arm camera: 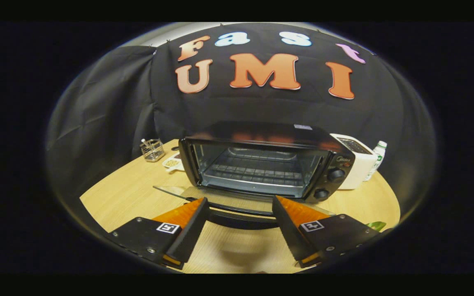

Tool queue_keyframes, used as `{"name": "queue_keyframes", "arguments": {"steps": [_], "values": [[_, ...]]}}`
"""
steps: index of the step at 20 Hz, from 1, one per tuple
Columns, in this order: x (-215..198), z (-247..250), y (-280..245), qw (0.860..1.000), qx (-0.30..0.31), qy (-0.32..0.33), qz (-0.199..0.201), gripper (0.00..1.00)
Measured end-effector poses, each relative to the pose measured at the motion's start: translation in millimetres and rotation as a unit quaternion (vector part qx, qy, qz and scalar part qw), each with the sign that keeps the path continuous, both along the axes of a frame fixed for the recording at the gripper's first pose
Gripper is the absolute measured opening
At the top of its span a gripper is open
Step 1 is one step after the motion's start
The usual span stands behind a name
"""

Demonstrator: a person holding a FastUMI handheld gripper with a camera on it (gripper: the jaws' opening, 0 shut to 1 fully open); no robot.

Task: Open the toaster oven, put the food inside, and close the toaster oven door.

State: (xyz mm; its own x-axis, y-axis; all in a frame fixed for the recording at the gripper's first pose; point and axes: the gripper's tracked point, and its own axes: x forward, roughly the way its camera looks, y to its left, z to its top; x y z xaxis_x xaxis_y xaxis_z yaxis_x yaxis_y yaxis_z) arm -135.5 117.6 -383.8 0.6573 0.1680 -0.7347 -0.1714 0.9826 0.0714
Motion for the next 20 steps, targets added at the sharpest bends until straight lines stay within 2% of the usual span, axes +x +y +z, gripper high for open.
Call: {"name": "queue_keyframes", "arguments": {"steps": [7,10,13,16,17,20], "values": [[-48.0,-53.4,7.3,0.992,0.001,0.115,0.046,0.92],[-57.9,-74.0,1.6,0.986,0.004,0.165,0.023,0.92],[-44.3,-79.1,-4.6,0.986,0.015,0.165,-0.013,0.92],[-38.6,-84.8,-11.3,0.984,0.0,0.173,-0.032,0.9],[-37.7,-86.4,-10.9,0.985,-0.007,0.171,-0.031,0.89],[-41.8,-86.5,-7.3,0.986,-0.026,0.166,0.005,0.87]]}}
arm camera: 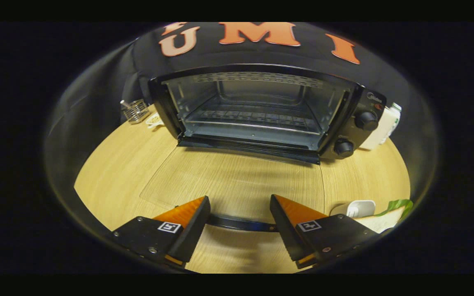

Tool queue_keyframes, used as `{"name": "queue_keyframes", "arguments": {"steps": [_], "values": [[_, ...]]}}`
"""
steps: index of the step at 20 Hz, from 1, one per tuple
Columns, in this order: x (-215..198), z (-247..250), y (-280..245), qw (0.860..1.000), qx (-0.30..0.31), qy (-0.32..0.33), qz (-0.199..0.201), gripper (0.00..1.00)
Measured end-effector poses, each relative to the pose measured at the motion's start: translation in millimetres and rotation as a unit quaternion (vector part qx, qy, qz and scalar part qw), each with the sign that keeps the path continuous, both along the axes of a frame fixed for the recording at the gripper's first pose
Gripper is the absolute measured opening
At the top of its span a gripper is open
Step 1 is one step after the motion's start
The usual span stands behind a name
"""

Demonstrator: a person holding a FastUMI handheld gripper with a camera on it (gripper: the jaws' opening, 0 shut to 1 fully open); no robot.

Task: Open the toaster oven, put the food inside, and close the toaster oven door.

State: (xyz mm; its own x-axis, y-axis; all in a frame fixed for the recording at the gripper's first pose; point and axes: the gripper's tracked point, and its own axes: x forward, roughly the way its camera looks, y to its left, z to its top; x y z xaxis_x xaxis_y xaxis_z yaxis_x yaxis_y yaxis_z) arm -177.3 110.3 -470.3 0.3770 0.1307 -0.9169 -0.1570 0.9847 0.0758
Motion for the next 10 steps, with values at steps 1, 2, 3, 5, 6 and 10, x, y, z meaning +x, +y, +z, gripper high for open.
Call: {"name": "queue_keyframes", "arguments": {"steps": [1,2,3,5,6,10], "values": [[-2.7,-1.0,2.2,1.0,0.003,0.004,0.001,0.88],[-6.5,2.1,-1.6,1.0,0.002,0.012,-0.001,0.89],[-11.6,6.6,-7.9,1.0,-0.002,0.028,-0.008,0.88],[-19.2,20.6,-13.0,0.999,0.013,0.044,-0.027,0.88],[-19.4,30.5,-17.3,0.998,0.024,0.039,-0.038,0.88],[-15.1,69.1,-46.0,0.995,0.051,0.011,-0.082,0.87]]}}
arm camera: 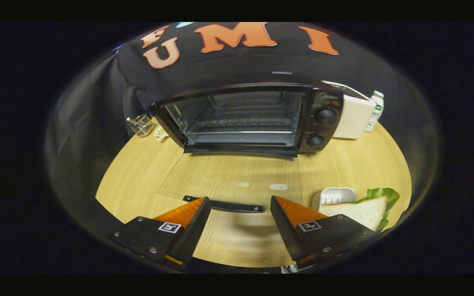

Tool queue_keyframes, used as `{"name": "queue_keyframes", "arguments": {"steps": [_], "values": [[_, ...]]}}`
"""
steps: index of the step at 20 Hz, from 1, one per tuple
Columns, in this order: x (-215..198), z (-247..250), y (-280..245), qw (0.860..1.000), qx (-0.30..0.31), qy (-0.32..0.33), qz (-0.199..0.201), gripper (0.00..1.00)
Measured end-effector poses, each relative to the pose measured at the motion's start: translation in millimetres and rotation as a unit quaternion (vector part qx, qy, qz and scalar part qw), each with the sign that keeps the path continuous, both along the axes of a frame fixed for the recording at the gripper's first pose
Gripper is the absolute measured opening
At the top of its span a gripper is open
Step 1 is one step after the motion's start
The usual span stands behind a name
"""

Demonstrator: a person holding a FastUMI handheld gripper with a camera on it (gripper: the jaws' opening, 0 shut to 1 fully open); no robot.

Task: Open the toaster oven, put the food inside, and close the toaster oven door.

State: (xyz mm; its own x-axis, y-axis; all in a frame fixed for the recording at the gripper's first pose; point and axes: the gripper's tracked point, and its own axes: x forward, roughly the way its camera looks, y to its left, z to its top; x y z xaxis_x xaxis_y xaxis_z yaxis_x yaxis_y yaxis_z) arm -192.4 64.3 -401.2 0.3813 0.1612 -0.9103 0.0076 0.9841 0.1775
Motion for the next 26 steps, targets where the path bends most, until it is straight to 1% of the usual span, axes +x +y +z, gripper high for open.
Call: {"name": "queue_keyframes", "arguments": {"steps": [2,4,6,9,11,14,17,20,23,26], "values": [[3.7,15.0,-26.3,1.0,-0.008,-0.015,-0.021,0.88],[4.1,25.2,-61.4,0.998,-0.03,-0.021,-0.043,0.89],[2.9,31.5,-94.7,0.997,-0.05,-0.023,-0.058,0.98],[-11.1,32.0,-142.6,0.995,-0.072,0.001,-0.067,0.99],[-21.8,23.2,-160.8,0.996,-0.064,0.018,-0.066,0.98],[-31.6,11.1,-180.2,0.995,-0.066,0.023,-0.07,0.94],[-40.3,11.1,-190.2,0.995,-0.066,0.029,-0.074,0.94],[-39.9,12.3,-187.7,0.996,-0.051,0.024,-0.07,0.94],[-35.8,17.4,-183.0,0.997,-0.049,0.016,-0.052,0.94],[-29.9,30.1,-182.2,0.998,-0.036,0.006,-0.053,0.94]]}}
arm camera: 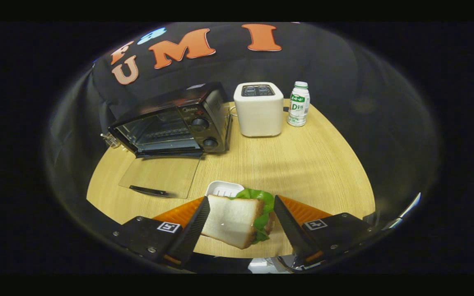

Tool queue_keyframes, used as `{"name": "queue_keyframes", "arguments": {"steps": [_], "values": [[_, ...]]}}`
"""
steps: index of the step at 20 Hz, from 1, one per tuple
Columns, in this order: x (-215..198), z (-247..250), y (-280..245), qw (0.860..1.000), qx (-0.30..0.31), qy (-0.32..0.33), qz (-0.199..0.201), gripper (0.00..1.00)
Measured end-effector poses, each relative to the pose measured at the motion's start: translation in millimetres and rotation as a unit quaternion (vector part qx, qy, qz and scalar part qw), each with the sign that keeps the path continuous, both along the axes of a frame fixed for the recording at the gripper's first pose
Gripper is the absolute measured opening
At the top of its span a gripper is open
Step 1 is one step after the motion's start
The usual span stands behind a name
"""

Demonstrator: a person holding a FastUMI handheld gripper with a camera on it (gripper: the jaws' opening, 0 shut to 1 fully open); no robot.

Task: Open the toaster oven, put the food inside, and close the toaster oven door.

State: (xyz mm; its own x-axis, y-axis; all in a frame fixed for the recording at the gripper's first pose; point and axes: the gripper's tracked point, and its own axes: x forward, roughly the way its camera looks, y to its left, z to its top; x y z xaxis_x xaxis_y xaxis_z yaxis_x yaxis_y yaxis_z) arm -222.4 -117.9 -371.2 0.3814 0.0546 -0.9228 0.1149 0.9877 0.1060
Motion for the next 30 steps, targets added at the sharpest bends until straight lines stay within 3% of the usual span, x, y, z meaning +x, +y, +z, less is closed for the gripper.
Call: {"name": "queue_keyframes", "arguments": {"steps": [2,7,11,13,15,16,22,30], "values": [[4.1,4.6,-1.2,1.0,0.006,-0.011,-0.002,0.93],[-25.4,-22.7,4.3,0.999,0.015,0.045,-0.001,0.94],[-44.0,-47.9,5.5,0.995,0.045,0.085,-0.03,0.93],[-49.3,-55.6,14.4,0.988,0.09,0.106,-0.06,0.92],[-46.8,-58.6,19.2,0.983,0.116,0.112,-0.084,0.83],[-46.3,-56.9,18.9,0.983,0.117,0.113,-0.083,0.72],[-27.1,-42.1,9.2,0.981,0.123,0.103,-0.11,0.36],[22.2,14.8,28.9,0.989,0.124,0.036,-0.072,0.33]]}}
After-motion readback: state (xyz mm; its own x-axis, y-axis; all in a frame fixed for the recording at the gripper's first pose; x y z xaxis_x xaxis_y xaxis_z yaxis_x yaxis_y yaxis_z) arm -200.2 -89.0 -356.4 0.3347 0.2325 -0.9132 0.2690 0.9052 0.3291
